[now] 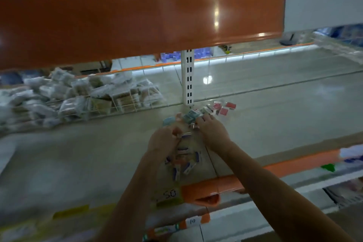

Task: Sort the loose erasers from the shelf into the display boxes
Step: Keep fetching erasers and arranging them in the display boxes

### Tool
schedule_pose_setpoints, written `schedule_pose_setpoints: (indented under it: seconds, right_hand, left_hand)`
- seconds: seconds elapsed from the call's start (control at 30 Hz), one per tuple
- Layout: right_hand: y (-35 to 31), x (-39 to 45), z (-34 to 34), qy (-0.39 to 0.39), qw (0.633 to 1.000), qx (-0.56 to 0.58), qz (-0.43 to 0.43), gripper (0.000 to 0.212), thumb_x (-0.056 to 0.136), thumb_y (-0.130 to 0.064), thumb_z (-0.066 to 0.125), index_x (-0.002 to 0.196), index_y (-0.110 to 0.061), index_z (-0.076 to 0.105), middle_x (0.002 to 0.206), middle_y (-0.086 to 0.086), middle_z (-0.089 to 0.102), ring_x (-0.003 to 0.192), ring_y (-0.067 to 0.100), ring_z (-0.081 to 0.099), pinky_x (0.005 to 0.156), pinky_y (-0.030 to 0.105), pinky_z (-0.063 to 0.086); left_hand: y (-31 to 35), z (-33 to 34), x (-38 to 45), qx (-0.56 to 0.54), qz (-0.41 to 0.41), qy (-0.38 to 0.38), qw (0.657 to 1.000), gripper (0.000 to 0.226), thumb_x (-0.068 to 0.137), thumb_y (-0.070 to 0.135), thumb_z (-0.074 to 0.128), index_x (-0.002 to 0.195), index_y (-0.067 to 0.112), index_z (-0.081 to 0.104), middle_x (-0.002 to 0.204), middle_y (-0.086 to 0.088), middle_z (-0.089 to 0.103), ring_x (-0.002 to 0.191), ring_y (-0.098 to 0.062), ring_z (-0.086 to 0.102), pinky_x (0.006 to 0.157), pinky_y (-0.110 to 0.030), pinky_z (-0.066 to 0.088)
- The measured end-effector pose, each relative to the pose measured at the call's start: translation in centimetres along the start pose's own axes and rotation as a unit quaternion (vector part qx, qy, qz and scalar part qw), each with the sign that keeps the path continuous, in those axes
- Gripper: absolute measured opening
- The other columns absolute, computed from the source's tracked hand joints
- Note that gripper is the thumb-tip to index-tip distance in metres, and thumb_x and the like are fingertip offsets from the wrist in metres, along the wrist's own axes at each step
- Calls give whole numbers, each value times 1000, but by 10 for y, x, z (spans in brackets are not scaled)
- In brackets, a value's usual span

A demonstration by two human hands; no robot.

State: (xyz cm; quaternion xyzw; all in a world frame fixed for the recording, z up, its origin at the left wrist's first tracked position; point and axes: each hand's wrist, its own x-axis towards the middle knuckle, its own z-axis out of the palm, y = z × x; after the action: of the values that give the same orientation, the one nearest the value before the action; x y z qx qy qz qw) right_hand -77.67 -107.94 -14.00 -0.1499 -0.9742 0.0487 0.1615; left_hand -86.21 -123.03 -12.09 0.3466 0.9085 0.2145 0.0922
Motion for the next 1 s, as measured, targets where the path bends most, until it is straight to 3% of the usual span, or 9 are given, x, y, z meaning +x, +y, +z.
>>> schedule_pose_setpoints:
  seconds: [0.23, 0.37, 0.5, 0.63, 0.7, 0.83, 1.0]
  right_hand:
    - [1, -14, -15, -9, 992, 120, -23, 34, 86, -16, 55, 119, -8, 55, 135, 10, 47, 124, 26, 44, 97, 31, 41]
    - [-20, -17, -30, -13, 984, 170, -52, 35, 86, -18, 55, 121, -11, 54, 126, 8, 50, 110, 23, 52, 88, 29, 45]
    - [-54, -16, -42, -37, 977, 187, -91, 32, 85, -17, 55, 116, -10, 56, 123, 7, 48, 110, 26, 50, 89, 36, 46]
    - [-97, -17, -46, -27, 977, 159, -142, 30, 84, -20, 55, 113, -14, 59, 110, 5, 54, 103, 23, 51, 93, 34, 36]
    - [-124, -19, -46, -21, 973, 158, -165, 29, 85, -18, 54, 113, -14, 59, 110, 4, 53, 100, 21, 52, 83, 24, 32]
    - [-196, -24, -47, -31, 960, 195, -196, 28, 86, -12, 54, 114, -11, 58, 112, 5, 51, 106, 21, 48, 81, 29, 43]
    - [-296, -33, -39, -30, 956, 198, -217, 29, 86, -17, 57, 115, -14, 58, 112, 3, 53, 107, 19, 48, 82, 27, 41]
  left_hand:
    - [-6, -12, -35, -33, -16, 105, 994, 18, 87, 24, 65, 105, 23, 68, 97, 9, 68, 84, -5, 56, 71, -19, 39]
    - [-11, -27, -54, -33, -34, 141, 989, 16, 87, 26, 64, 103, 23, 66, 95, 10, 65, 86, -6, 57, 71, -19, 38]
    - [-27, -46, -84, -34, -43, 174, 983, 15, 87, 22, 65, 102, 20, 67, 95, 6, 66, 85, -9, 59, 70, -20, 39]
    - [-54, -71, -121, -29, -57, 202, 977, 15, 87, 20, 65, 101, 16, 68, 95, 2, 67, 87, -14, 61, 71, -23, 42]
    - [-72, -85, -142, -31, -72, 217, 973, 15, 87, 19, 65, 102, 15, 68, 95, 0, 68, 88, -16, 61, 72, -26, 45]
    - [-118, -113, -189, -47, -100, 236, 965, 15, 87, 17, 66, 101, 13, 68, 96, -1, 68, 88, -17, 62, 74, -28, 46]
    - [-189, -146, -249, -47, -150, 260, 953, 18, 84, 15, 67, 102, 14, 68, 97, -1, 69, 90, -17, 62, 74, -23, 40]
